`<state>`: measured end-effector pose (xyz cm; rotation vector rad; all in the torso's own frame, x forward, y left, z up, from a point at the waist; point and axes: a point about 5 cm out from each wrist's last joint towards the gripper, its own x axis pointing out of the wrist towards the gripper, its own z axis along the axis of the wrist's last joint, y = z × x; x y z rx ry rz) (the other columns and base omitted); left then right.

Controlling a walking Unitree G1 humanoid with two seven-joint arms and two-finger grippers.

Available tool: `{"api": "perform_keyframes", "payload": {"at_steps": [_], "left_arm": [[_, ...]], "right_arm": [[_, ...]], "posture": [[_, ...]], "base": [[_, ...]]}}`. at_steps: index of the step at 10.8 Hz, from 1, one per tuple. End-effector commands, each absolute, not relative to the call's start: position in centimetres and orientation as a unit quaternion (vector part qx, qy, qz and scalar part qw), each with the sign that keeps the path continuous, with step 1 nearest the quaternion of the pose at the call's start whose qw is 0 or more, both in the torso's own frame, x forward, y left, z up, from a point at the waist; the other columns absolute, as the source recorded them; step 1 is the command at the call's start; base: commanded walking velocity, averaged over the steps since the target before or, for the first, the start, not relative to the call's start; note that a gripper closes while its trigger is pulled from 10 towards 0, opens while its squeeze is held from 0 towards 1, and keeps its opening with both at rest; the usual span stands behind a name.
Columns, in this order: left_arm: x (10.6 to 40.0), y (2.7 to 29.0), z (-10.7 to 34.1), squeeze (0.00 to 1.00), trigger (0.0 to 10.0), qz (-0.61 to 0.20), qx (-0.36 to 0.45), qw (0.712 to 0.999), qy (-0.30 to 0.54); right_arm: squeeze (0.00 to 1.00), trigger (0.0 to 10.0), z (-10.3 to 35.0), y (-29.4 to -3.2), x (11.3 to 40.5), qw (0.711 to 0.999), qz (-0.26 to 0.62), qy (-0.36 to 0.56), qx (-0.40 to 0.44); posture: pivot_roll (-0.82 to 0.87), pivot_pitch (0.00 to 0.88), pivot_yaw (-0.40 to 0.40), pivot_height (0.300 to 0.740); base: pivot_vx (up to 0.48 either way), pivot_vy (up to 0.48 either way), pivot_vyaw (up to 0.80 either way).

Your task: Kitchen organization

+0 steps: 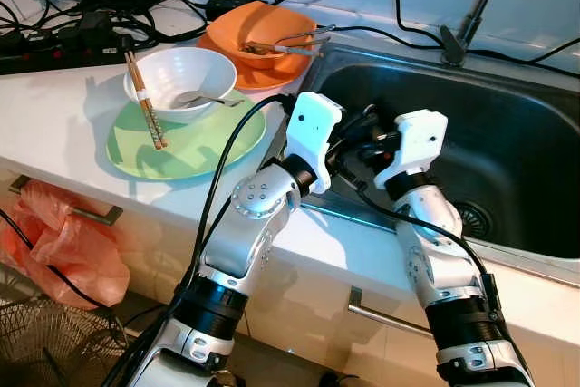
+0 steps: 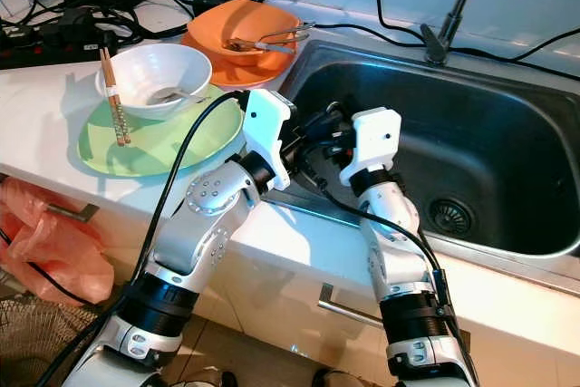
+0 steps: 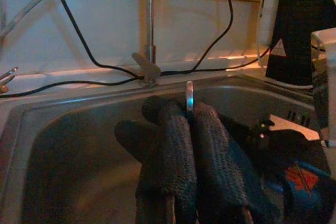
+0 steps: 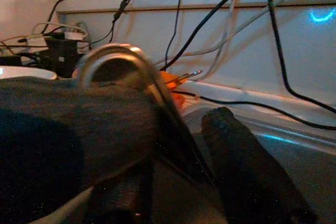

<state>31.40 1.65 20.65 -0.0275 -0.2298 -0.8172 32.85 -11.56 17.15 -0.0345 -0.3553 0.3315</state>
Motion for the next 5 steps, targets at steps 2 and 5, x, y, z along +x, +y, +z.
{"api": "perform_keyframes", "payload": {"at_steps": [2,5], "left_arm": [[31.71,1.50,21.68,0.00,10.0,-0.383,-0.010,0.914,-0.131],[32.04,1.71,21.72,0.00,10.0,-0.369,-0.009,0.919,-0.134]], "right_arm": [[0.00,0.0,17.00,-11.25,32.71,0.969,0.173,-0.173,-0.026],[0.00,0.0,16.97,-11.28,32.72,0.970,0.174,-0.170,-0.027]], "posture": [[0.03,0.083,-0.003,0.740],[0.03,0.083,-0.005,0.740]], "base": [[0.000,0.000,0.00],[0.000,0.000,0.00]]}}
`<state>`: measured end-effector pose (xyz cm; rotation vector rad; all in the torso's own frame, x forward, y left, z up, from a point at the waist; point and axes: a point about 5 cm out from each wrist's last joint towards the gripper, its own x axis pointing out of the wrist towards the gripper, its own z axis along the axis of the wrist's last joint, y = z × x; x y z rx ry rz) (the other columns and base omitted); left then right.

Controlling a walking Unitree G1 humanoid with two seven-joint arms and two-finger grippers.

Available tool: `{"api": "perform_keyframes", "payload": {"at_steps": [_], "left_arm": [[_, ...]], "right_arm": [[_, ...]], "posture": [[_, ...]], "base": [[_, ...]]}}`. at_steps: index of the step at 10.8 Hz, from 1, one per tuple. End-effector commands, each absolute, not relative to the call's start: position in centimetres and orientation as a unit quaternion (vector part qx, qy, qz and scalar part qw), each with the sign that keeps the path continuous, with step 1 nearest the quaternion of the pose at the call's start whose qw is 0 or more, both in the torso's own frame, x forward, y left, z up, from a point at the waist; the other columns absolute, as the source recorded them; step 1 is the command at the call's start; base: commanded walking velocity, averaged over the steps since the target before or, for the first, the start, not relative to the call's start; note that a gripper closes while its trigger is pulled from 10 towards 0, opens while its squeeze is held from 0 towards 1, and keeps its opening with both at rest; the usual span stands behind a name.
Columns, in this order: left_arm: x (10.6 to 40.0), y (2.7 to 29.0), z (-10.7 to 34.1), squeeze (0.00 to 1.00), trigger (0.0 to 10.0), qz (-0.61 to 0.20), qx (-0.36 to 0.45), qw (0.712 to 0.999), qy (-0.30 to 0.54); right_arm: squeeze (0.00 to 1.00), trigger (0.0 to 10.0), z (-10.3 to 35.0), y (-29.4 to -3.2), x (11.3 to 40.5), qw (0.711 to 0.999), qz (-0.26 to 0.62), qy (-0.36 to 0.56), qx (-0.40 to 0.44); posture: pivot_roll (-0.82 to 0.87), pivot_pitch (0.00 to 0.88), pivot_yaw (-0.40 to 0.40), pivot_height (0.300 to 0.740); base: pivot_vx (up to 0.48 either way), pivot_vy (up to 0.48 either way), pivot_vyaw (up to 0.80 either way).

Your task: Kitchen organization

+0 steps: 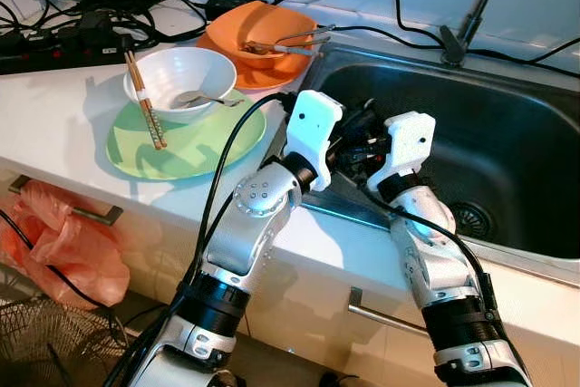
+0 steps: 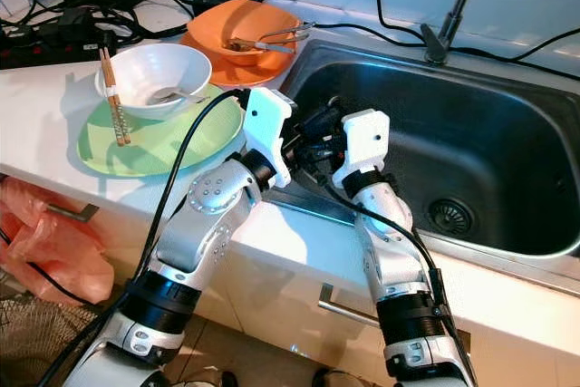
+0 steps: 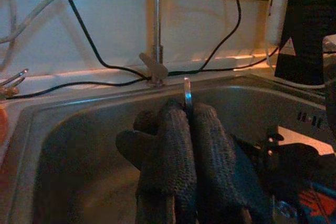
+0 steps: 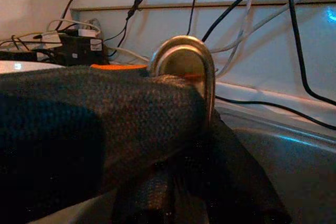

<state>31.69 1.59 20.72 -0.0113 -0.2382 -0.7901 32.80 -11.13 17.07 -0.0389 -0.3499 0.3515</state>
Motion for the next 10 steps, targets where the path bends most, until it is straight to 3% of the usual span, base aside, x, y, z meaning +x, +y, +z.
{"api": "perform_keyframes", "payload": {"at_steps": [1,3,4,5,6,10], "left_arm": [[32.13,1.79,21.72,0.00,10.0,-0.364,-0.007,0.921,-0.135],[32.32,1.90,21.68,0.00,10.0,-0.356,-0.004,0.925,-0.135],[32.44,1.99,21.68,1.00,10.0,-0.351,-0.004,0.926,-0.136],[32.57,2.08,21.61,1.00,10.0,-0.348,-0.006,0.928,-0.134],[32.61,2.11,21.58,1.00,10.0,-0.347,-0.007,0.928,-0.134],[32.60,2.04,21.55,1.00,10.0,-0.350,-0.011,0.927,-0.134]], "right_arm": [[0.00,0.0,16.96,-11.28,32.73,0.970,0.174,-0.170,-0.027],[0.00,0.0,16.93,-11.24,32.75,0.970,0.174,-0.169,-0.027],[0.00,0.0,16.91,-11.23,32.77,0.970,0.174,-0.169,-0.027],[0.00,8.5,16.94,-11.43,32.92,0.972,0.163,-0.167,-0.023],[0.00,10.0,16.96,-11.54,33.02,0.973,0.159,-0.165,-0.021],[0.00,10.0,16.86,-12.10,33.32,0.978,0.135,-0.158,-0.018]], "posture": [[0.03,0.082,-0.005,0.740],[0.03,0.082,-0.004,0.740],[0.03,0.081,-0.004,0.740],[0.03,0.081,-0.003,0.740],[0.03,0.081,-0.003,0.740],[0.04,0.077,-0.003,0.740]], "base": [[0.000,0.000,0.00],[0.000,0.000,0.00],[0.000,0.000,0.00],[0.000,0.000,0.00],[0.000,0.000,0.00],[0.000,0.000,0.00]]}}
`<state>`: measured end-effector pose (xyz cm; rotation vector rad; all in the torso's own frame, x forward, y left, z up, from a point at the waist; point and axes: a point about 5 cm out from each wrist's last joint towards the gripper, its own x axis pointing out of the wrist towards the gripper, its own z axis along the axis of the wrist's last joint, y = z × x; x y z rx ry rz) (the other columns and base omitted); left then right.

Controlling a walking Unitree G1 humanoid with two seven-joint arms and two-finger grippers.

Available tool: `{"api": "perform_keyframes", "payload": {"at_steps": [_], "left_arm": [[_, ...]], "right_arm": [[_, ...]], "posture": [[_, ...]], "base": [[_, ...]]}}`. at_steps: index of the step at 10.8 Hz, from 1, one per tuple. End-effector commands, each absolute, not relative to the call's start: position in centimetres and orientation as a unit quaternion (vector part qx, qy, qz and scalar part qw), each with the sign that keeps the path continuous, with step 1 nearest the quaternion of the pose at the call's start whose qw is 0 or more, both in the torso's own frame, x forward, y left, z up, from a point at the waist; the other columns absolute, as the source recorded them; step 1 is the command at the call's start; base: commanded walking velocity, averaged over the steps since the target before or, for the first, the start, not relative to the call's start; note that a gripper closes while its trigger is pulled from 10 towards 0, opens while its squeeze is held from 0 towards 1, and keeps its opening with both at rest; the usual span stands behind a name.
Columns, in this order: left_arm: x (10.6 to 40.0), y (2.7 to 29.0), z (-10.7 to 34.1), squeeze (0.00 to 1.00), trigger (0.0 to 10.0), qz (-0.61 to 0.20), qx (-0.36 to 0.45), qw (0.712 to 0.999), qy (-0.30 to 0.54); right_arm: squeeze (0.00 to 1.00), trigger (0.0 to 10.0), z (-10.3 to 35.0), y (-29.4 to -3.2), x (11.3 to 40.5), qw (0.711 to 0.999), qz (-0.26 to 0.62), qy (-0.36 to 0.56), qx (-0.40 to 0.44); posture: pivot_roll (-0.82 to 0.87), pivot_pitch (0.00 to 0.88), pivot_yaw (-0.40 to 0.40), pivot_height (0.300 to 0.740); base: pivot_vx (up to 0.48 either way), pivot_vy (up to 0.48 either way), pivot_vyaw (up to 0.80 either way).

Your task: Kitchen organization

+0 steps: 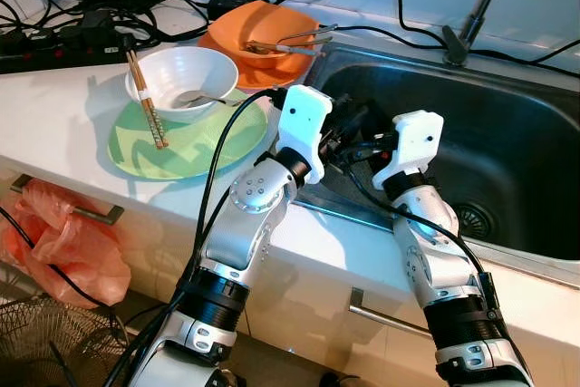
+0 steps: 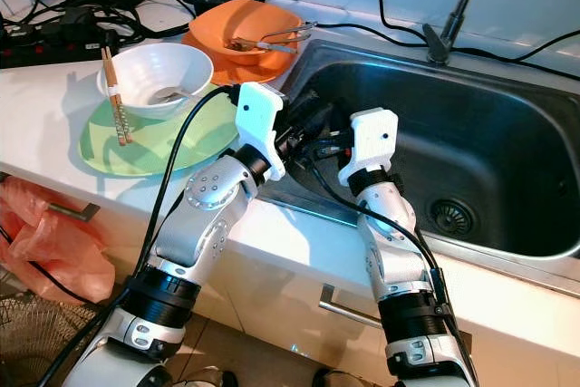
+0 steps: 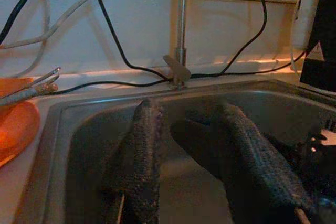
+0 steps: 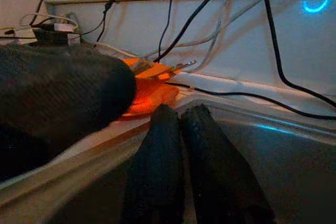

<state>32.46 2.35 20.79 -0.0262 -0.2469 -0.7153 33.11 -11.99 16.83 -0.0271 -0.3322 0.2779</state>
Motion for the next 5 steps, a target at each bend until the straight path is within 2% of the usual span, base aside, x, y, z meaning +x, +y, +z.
{"api": "perform_keyframes", "payload": {"at_steps": [1,2,3,5], "left_arm": [[32.6,2.1,21.6,1.00,10.0,-0.346,-0.012,0.928,-0.137],[32.7,2.3,21.8,1.00,10.0,-0.341,-0.012,0.929,-0.141],[32.7,2.4,22.0,0.00,10.0,-0.336,-0.008,0.930,-0.151],[32.6,2.7,23.1,0.00,10.0,-0.316,0.002,0.930,-0.189]], "right_arm": [[0.00,10.0,16.8,-12.2,33.4,0.979,0.130,-0.156,-0.019],[0.00,10.0,16.8,-12.4,33.5,0.980,0.124,-0.155,-0.018],[0.00,10.0,16.7,-12.5,33.6,0.981,0.117,-0.150,-0.020],[0.00,10.0,16.7,-12.6,33.7,0.982,0.113,-0.150,-0.017]], "posture": [[0.03,0.074,-0.003,0.740],[0.03,0.072,-0.003,0.740],[0.04,0.072,-0.003,0.740],[0.04,0.073,-0.004,0.740]], "base": [[0.000,0.000,0.00],[0.000,0.000,0.00],[0.000,0.000,0.00],[0.000,0.000,0.00]]}}
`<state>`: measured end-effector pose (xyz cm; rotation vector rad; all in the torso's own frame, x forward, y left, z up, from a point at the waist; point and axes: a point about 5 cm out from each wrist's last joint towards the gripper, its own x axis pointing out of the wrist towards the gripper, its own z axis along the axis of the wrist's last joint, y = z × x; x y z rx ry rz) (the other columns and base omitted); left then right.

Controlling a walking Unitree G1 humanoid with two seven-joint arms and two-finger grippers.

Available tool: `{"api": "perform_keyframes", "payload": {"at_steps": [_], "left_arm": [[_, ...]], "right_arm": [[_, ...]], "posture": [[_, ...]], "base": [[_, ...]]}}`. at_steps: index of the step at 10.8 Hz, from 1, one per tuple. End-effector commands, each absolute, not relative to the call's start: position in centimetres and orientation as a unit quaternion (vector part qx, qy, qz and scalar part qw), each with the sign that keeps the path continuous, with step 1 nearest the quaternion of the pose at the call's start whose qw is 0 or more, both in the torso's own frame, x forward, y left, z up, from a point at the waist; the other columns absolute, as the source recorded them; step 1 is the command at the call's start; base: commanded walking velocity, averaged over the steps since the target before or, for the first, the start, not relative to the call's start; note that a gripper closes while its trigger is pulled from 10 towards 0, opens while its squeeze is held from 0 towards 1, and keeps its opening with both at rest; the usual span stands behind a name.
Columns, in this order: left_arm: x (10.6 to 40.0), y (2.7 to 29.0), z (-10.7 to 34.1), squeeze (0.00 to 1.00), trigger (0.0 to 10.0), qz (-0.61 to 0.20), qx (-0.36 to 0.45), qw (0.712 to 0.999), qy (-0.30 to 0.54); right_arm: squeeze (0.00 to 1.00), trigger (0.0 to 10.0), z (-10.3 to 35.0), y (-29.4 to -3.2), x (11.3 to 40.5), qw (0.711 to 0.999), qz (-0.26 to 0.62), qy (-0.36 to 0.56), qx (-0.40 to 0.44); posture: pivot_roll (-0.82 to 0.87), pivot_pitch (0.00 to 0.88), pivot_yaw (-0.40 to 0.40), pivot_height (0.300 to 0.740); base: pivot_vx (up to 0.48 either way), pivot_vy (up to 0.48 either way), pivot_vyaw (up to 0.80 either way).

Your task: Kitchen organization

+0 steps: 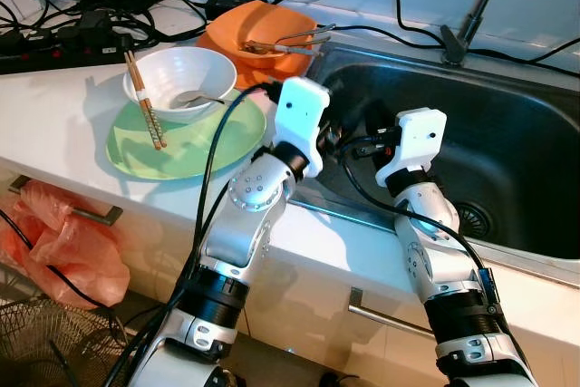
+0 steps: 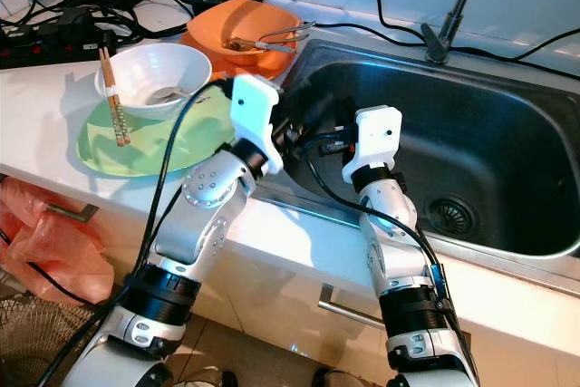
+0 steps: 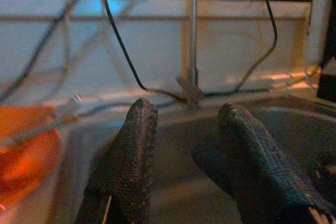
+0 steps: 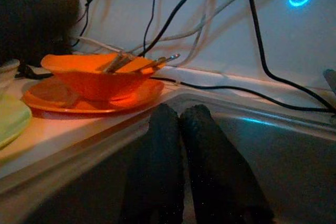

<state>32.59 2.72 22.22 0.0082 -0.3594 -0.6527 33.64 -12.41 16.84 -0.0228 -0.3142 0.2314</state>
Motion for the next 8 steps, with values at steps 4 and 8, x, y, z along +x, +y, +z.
{"api": "perform_keyframes", "payload": {"at_steps": [4,8], "left_arm": [[33.1,4.5,25.4,0.00,10.0,-0.207,0.147,0.927,-0.278],[32.1,6.6,23.4,0.00,10.0,-0.170,0.298,0.897,-0.278]], "right_arm": [[0.00,10.0,16.6,-13.0,34.0,0.984,0.105,-0.145,-0.016],[0.00,10.0,16.4,-13.0,34.1,0.984,0.105,-0.141,-0.013]], "posture": [[0.04,0.074,-0.014,0.740],[0.06,0.081,-0.027,0.740]], "base": [[0.000,0.000,0.00],[0.000,0.000,0.00]]}}
